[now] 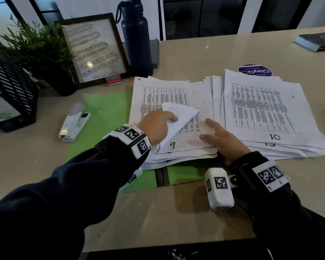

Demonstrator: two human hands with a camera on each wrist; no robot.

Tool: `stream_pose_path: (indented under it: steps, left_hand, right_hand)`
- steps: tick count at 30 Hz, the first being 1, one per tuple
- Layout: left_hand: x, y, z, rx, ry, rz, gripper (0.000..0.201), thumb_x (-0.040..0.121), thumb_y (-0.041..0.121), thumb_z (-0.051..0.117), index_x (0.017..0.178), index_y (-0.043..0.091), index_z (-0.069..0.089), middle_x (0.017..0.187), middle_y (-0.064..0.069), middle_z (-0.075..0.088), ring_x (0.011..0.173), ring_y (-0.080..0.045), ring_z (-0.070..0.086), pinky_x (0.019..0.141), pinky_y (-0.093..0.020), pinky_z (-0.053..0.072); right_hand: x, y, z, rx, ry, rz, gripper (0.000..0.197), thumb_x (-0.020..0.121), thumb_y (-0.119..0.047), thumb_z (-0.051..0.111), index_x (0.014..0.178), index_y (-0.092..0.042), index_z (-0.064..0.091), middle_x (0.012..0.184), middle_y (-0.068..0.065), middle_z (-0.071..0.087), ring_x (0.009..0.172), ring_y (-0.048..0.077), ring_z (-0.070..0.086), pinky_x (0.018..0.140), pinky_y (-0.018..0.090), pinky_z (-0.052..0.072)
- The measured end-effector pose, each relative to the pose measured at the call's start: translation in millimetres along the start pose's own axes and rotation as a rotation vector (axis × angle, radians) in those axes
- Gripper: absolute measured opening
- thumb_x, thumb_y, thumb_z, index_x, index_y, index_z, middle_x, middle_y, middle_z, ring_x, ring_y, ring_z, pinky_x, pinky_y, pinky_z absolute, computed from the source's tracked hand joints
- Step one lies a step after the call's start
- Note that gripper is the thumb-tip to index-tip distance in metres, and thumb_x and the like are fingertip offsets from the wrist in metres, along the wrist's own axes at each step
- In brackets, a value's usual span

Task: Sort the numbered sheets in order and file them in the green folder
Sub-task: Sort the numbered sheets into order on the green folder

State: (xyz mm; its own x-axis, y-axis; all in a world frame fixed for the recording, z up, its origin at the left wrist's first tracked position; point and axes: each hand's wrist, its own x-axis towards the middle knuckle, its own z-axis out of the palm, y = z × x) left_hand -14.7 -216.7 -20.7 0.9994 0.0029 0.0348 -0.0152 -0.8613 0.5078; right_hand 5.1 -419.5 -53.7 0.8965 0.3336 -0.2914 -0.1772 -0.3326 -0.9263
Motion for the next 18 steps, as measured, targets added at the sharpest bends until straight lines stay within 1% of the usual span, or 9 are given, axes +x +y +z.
stream_pose_path:
  steps: [3,5,6,7,8,9,11,15,18]
  left_hand:
    - [0.5,-1.2,0.1,-0.025,0.008,-0.007,0.050,0.088,-0.007,0.034,0.122,0.020,0.059,0.133,-0.002,0.055,0.119,-0.019,0.052,0.098,-0.027,0.040]
    - [0.0,-0.6,-0.6,-0.024,0.012,0.000,0.049,0.089,-0.007,0.033,0.123,0.019,0.057,0.134,-0.001,0.054,0.113,-0.019,0.054,0.093,-0.026,0.040]
    - [0.0,-0.6,-1.0,-0.021,0.012,0.000,0.050,0.089,-0.006,0.033,0.124,0.019,0.056,0.134,-0.001,0.053,0.108,-0.019,0.055,0.089,-0.024,0.040]
    - [0.1,-0.6,-1.4,-0.018,0.012,-0.002,0.050,0.088,-0.007,0.033,0.126,0.019,0.055,0.135,0.000,0.052,0.107,-0.019,0.054,0.088,-0.024,0.039]
    - [0.3,-0.6,-1.7,-0.016,0.012,-0.006,0.051,0.088,-0.007,0.033,0.127,0.019,0.053,0.136,0.000,0.051,0.111,-0.019,0.053,0.091,-0.024,0.038]
    - [0.4,-0.6,-1.9,-0.016,0.014,-0.006,0.051,0.088,-0.007,0.033,0.129,0.018,0.051,0.137,0.000,0.050,0.118,-0.018,0.050,0.096,-0.024,0.037]
    - [0.4,-0.6,-1.9,-0.016,0.024,-0.007,0.051,0.089,-0.007,0.033,0.130,0.017,0.050,0.137,0.000,0.050,0.125,-0.016,0.046,0.103,-0.025,0.034]
    - [1.2,-1.5,-1.8,-0.024,0.059,-0.016,0.050,0.089,-0.007,0.034,0.130,0.015,0.049,0.137,0.000,0.050,0.128,-0.015,0.044,0.104,-0.023,0.031]
    - [1.5,-0.9,-2.9,-0.043,0.088,-0.026,0.049,0.089,-0.007,0.034,0.130,0.015,0.049,0.137,-0.001,0.051,0.127,-0.016,0.045,0.105,-0.024,0.032]
  right_hand:
    - [-0.6,-0.9,0.1,0.047,0.005,-0.002,0.097,0.064,-0.047,0.069,0.147,-0.027,0.022,0.146,0.006,0.040,0.123,0.025,0.051,0.109,0.043,0.036]
    - [-0.2,0.0,0.1,0.130,0.001,-0.003,0.087,0.078,-0.032,0.070,0.148,-0.021,0.019,0.137,0.004,0.048,0.116,0.024,0.056,0.107,0.039,0.039]
    - [-1.0,0.1,0.2,0.165,-0.003,-0.004,0.079,0.085,-0.023,0.065,0.149,-0.018,0.019,0.128,0.001,0.053,0.112,0.023,0.058,0.104,0.035,0.040]
    - [-2.3,-0.5,0.4,0.188,-0.006,-0.008,0.075,0.088,-0.017,0.061,0.149,-0.017,0.018,0.119,-0.002,0.056,0.107,0.021,0.059,0.101,0.033,0.042]
    - [-3.6,-1.2,0.3,0.197,-0.006,-0.017,0.073,0.089,-0.016,0.059,0.149,-0.016,0.017,0.112,-0.004,0.058,0.104,0.020,0.060,0.099,0.032,0.042]
    - [-4.3,-1.3,0.1,0.203,-0.002,-0.026,0.073,0.089,-0.016,0.058,0.149,-0.016,0.016,0.112,-0.004,0.058,0.103,0.019,0.060,0.101,0.033,0.042]
    - [-4.3,-1.7,0.2,0.221,0.001,-0.019,0.074,0.089,-0.018,0.058,0.149,-0.016,0.015,0.119,0.001,0.057,0.108,0.020,0.059,0.105,0.038,0.040]
    - [-5.2,-1.4,2.1,0.289,-0.004,-0.022,0.076,0.086,-0.018,0.060,0.149,-0.013,0.017,0.133,0.007,0.053,0.117,0.025,0.056,0.108,0.043,0.038]
    - [-6.4,-2.5,2.7,0.305,-0.004,-0.032,0.079,0.082,-0.021,0.063,0.148,-0.012,0.021,0.130,0.012,0.057,0.115,0.027,0.058,0.106,0.045,0.040]
